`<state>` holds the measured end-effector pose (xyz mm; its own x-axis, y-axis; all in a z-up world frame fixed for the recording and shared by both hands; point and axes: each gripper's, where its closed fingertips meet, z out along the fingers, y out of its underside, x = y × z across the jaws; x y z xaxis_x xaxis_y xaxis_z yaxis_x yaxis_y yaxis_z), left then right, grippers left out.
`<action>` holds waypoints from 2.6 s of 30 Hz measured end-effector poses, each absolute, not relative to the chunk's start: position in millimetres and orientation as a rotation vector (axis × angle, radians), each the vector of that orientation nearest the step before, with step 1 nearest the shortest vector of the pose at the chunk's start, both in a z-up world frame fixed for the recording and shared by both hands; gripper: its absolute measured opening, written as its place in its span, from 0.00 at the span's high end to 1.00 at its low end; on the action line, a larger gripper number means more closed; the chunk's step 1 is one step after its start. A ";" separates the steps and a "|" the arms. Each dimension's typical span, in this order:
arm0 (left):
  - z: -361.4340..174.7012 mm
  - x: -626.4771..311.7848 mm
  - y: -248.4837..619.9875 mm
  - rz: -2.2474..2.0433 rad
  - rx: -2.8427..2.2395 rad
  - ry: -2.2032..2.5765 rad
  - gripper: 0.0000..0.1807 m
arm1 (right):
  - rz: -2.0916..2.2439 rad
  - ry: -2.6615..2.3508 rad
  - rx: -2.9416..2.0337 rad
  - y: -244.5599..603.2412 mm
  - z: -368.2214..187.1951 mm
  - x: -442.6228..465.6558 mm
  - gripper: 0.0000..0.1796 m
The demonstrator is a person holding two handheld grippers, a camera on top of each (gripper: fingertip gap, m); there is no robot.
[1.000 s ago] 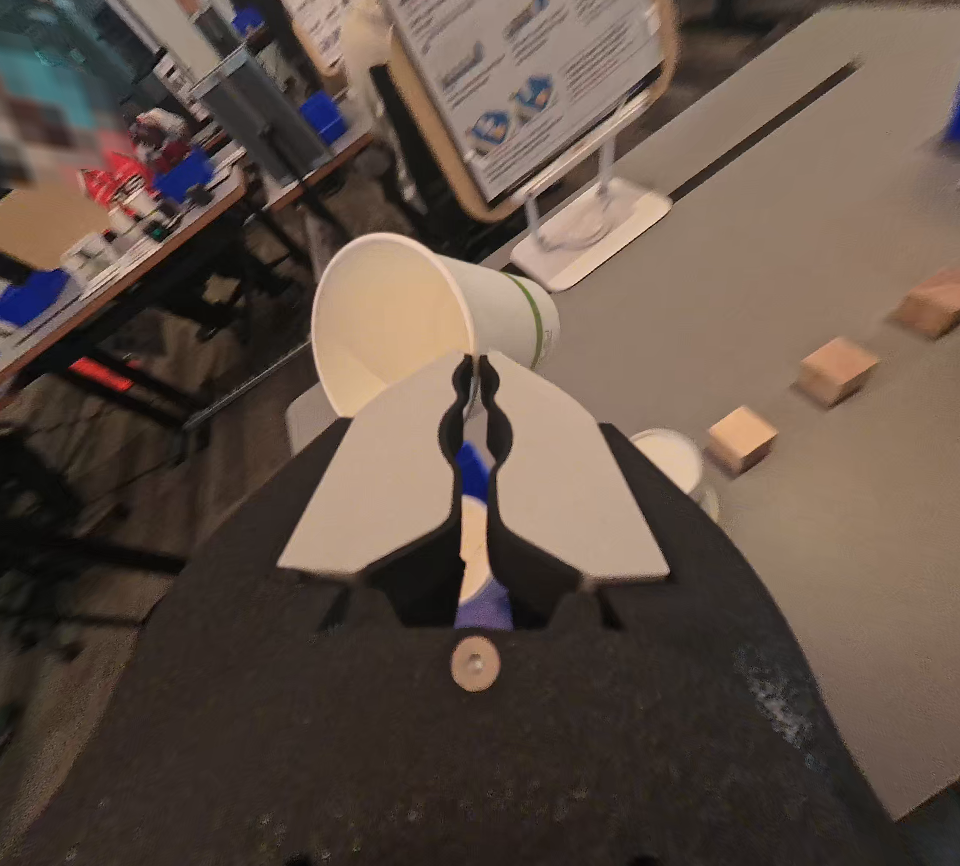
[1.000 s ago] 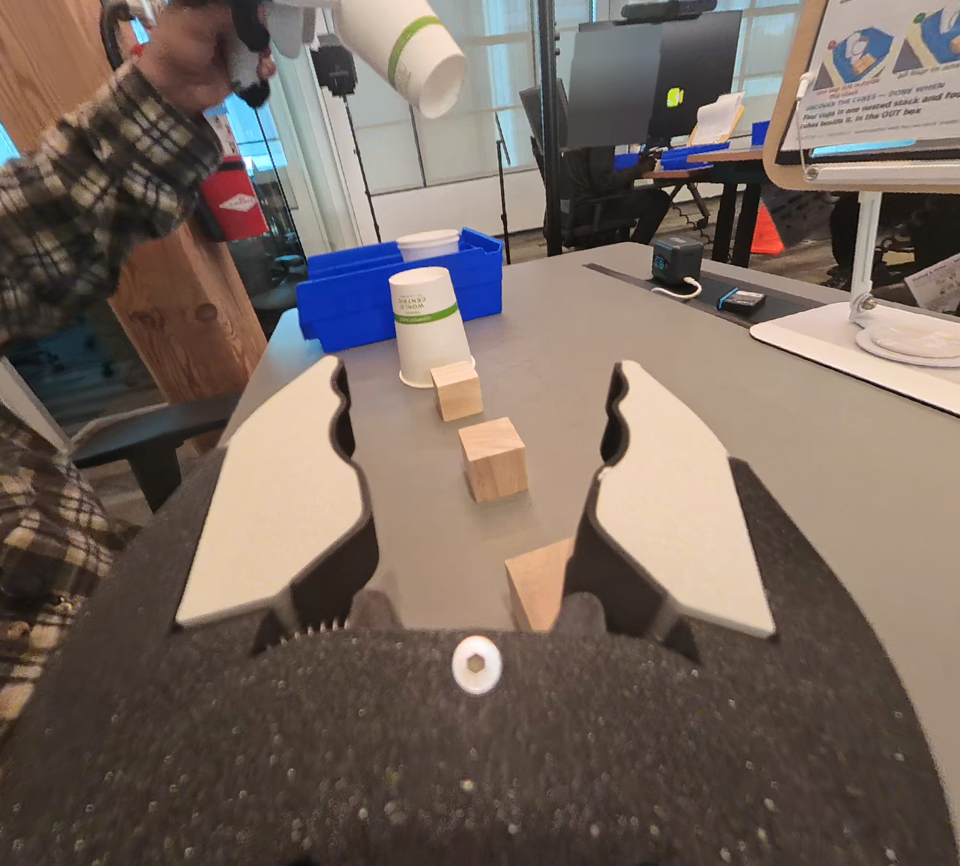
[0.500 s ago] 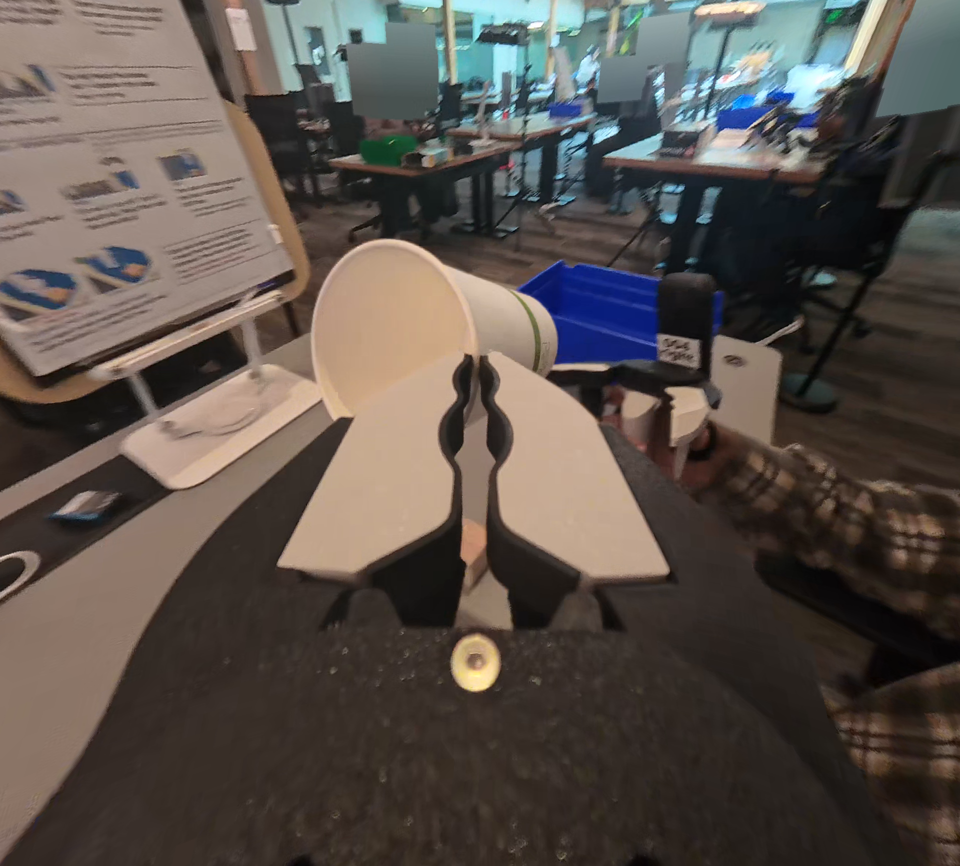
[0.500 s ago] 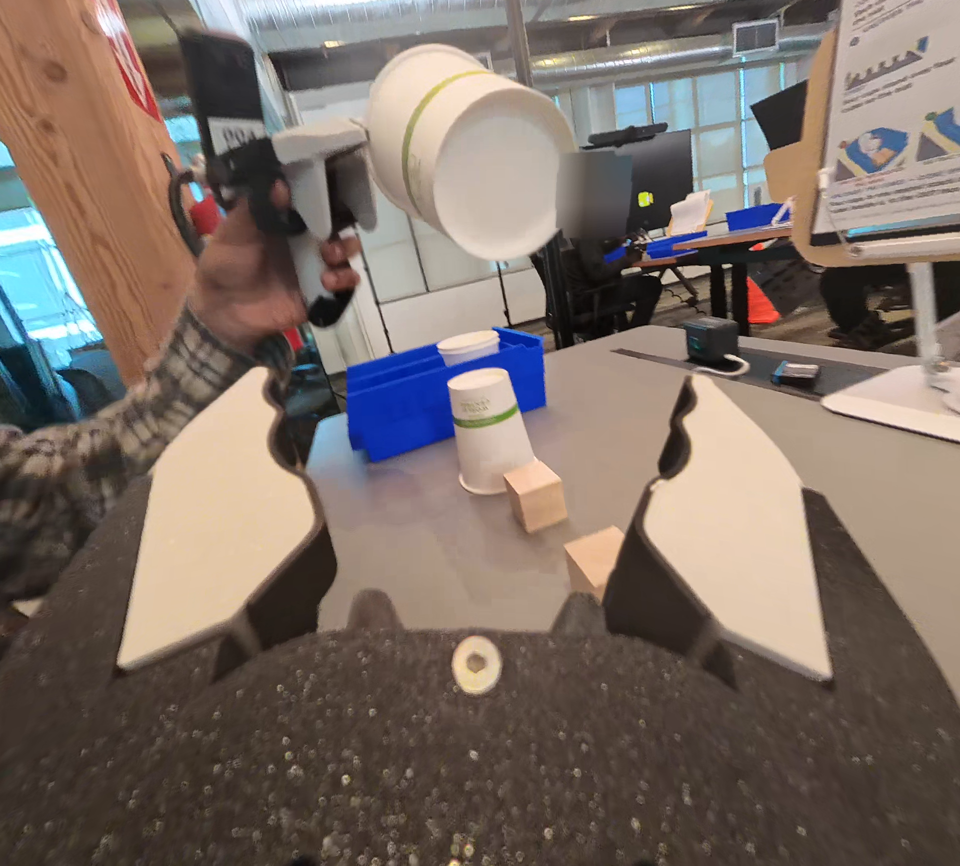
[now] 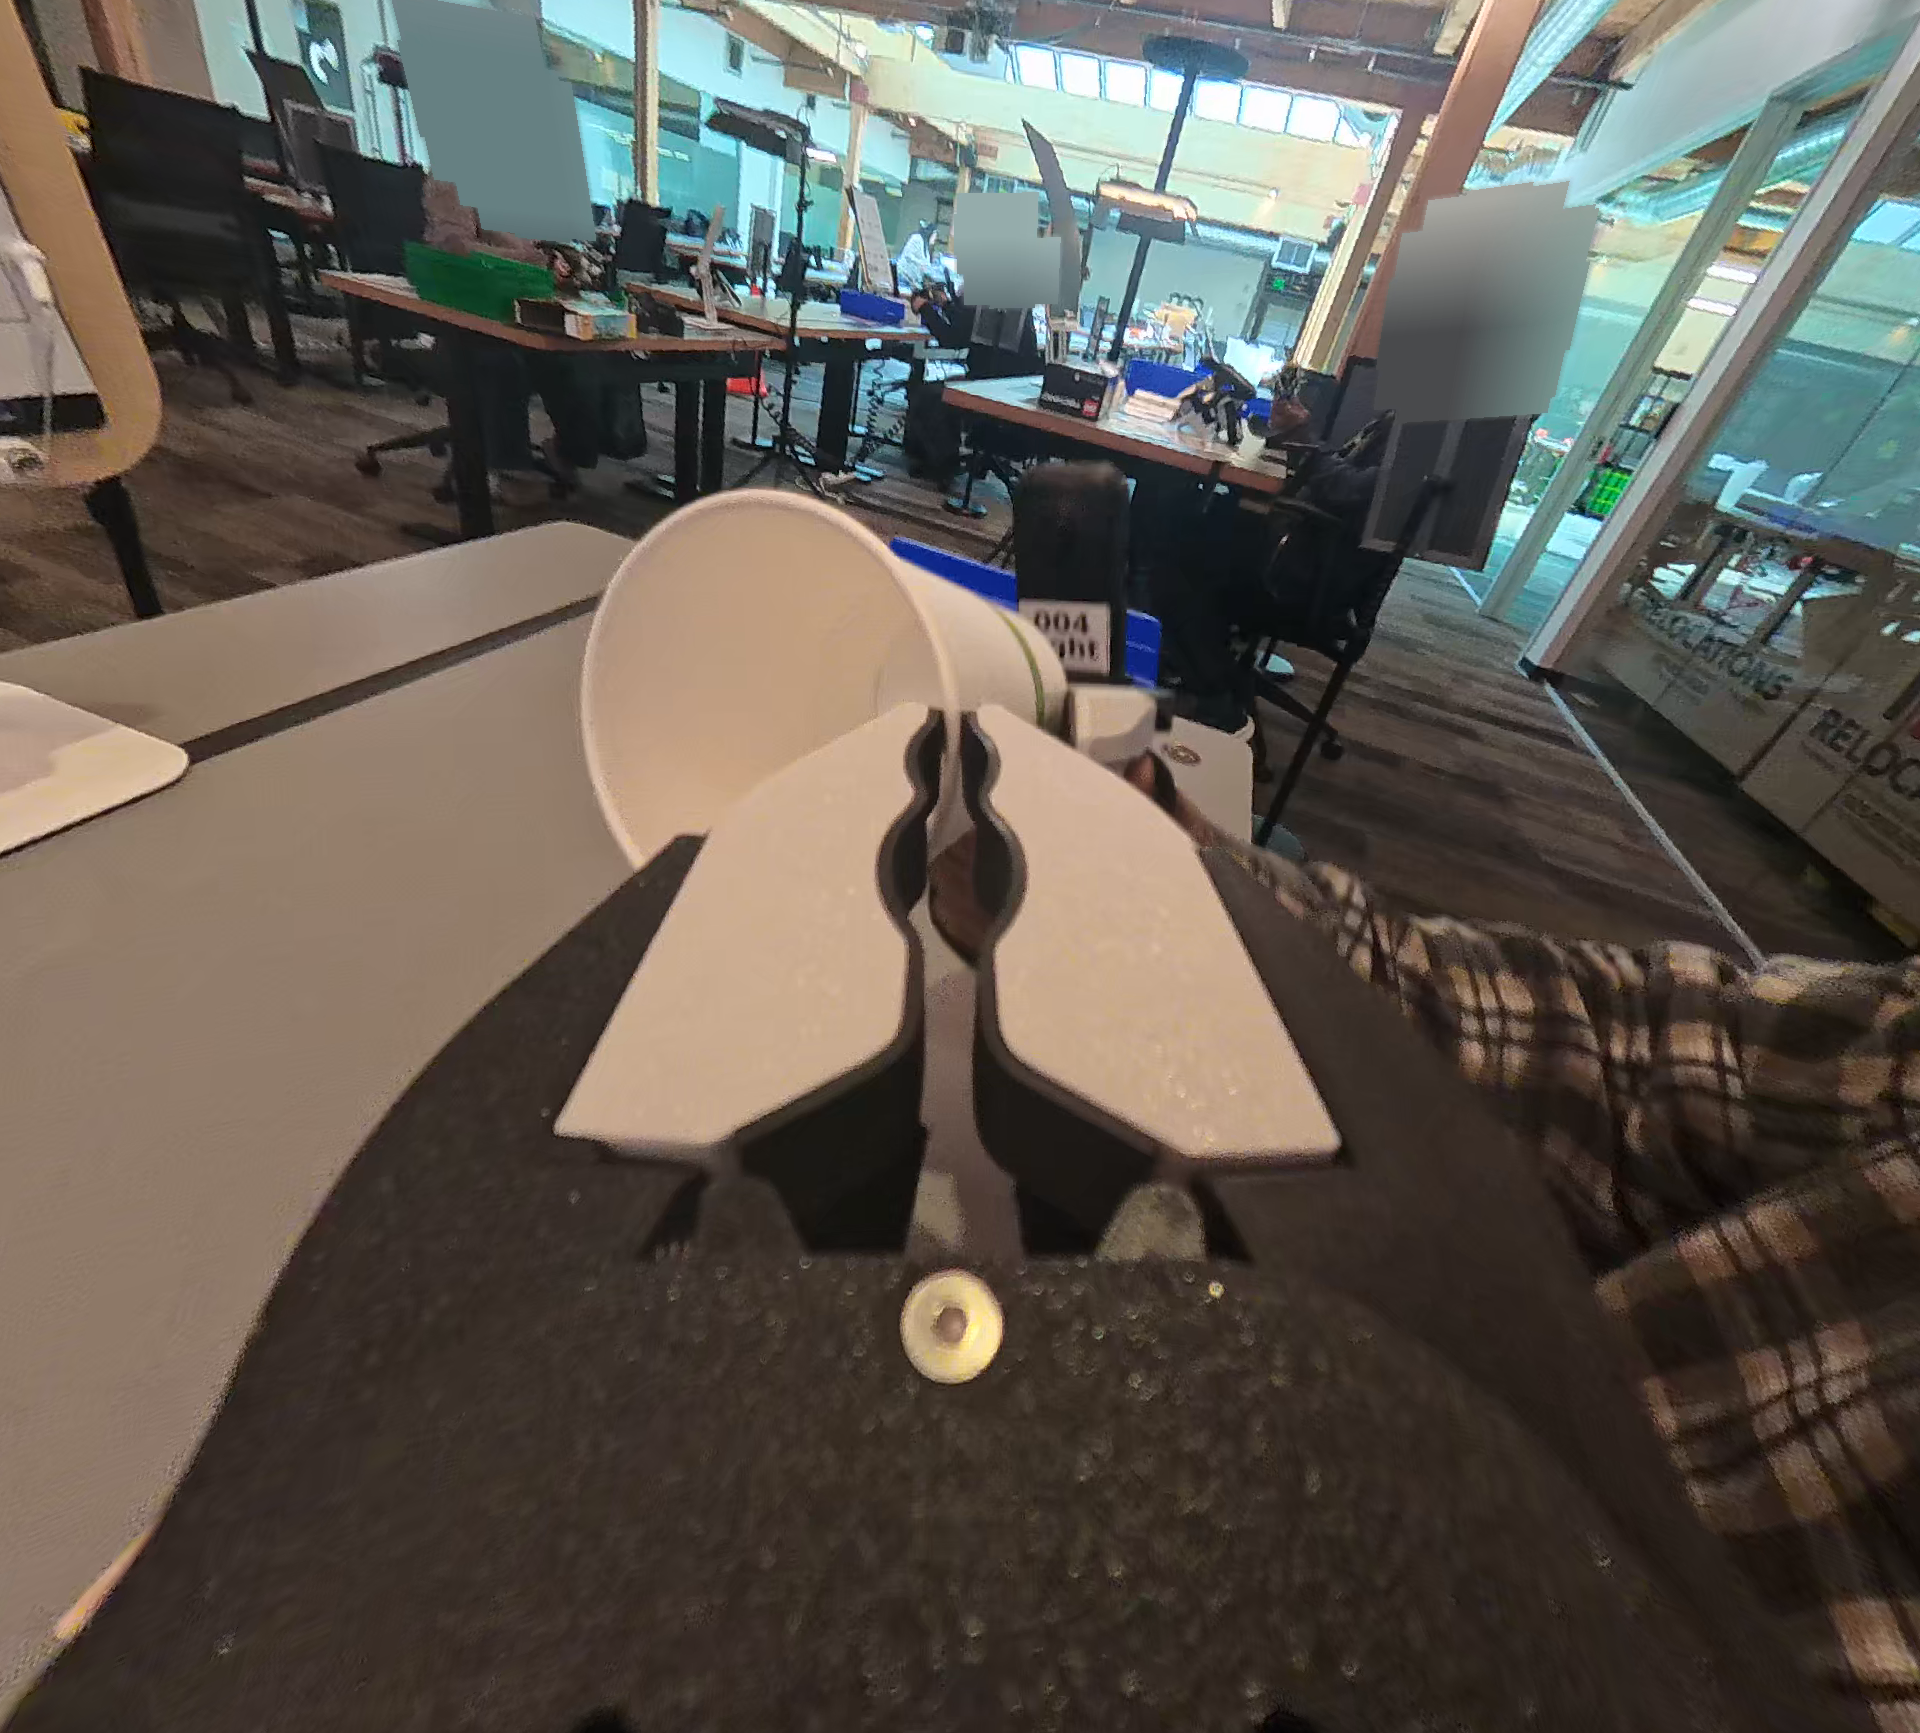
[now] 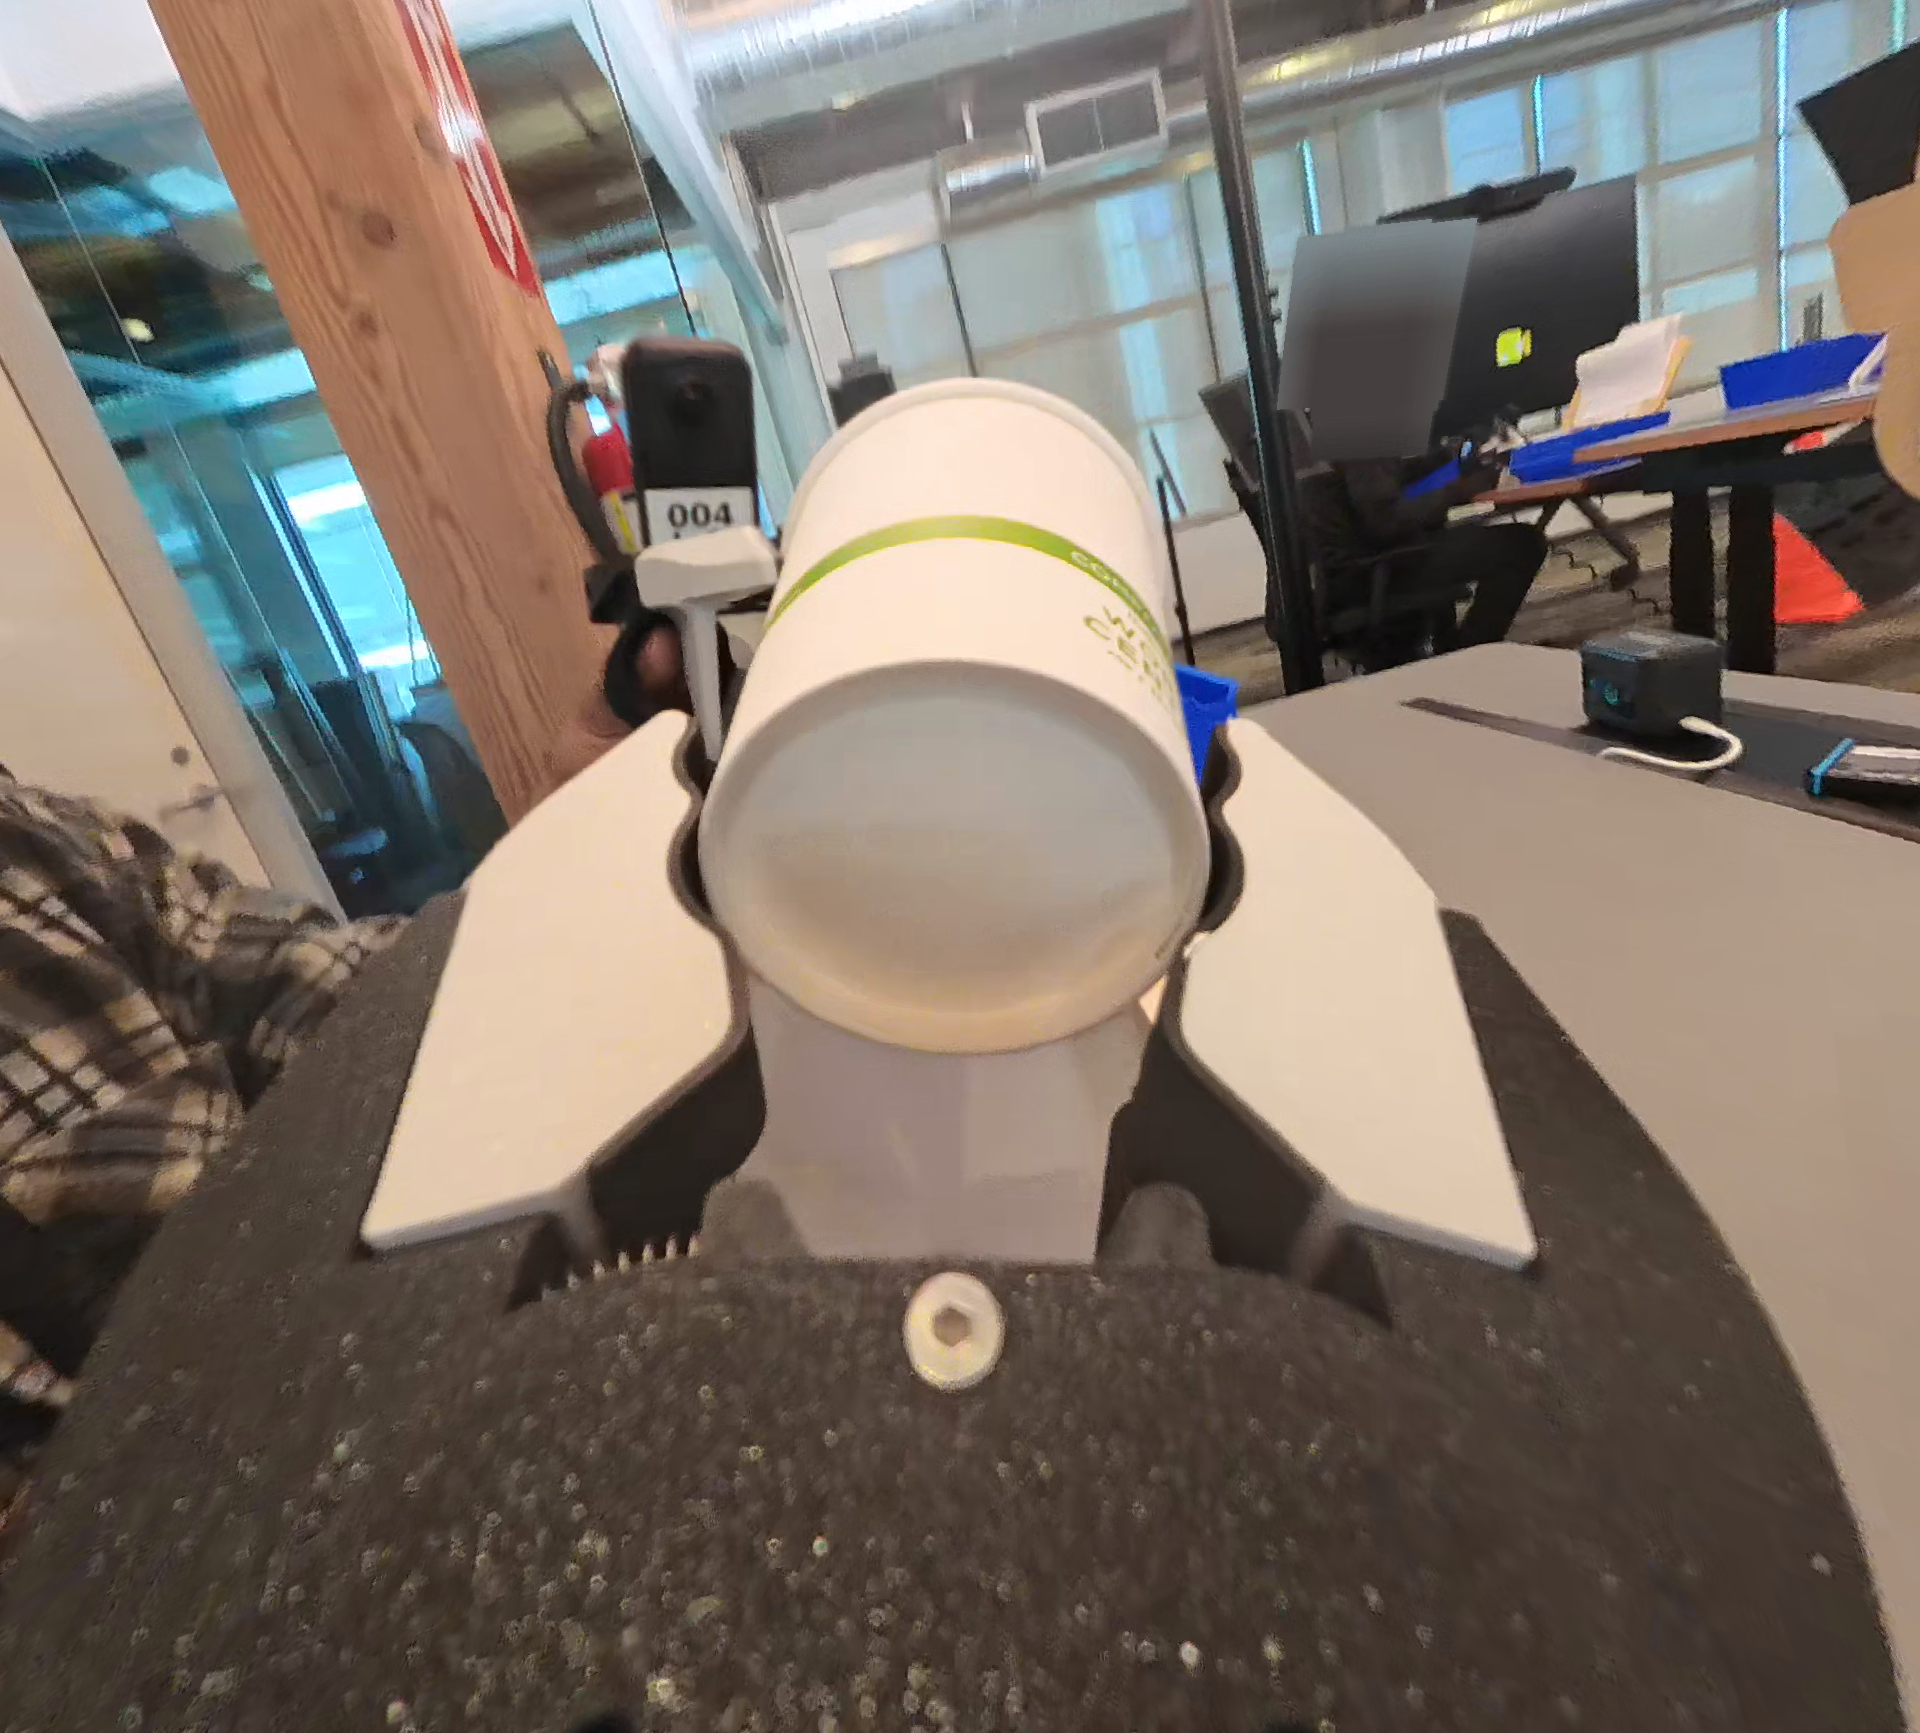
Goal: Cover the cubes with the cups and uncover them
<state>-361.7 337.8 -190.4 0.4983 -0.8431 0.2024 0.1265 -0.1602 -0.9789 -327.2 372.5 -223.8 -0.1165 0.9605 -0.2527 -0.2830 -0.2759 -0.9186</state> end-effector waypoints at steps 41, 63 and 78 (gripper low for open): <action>-280.1 -323.6 335.4 -0.528 -1.969 1.374 0.56 | 0.665 -2.288 -1.311 329.3 -261.3 -334.5 0.50; -309.9 -470.5 396.8 -0.238 -1.884 0.030 0.56 | 1.110 -1.088 -1.239 453.4 -235.7 -283.5 0.52; -342.6 -481.6 412.9 -0.112 -1.954 0.060 0.56 | 1.181 -1.105 -1.200 450.8 -255.8 -278.6 0.50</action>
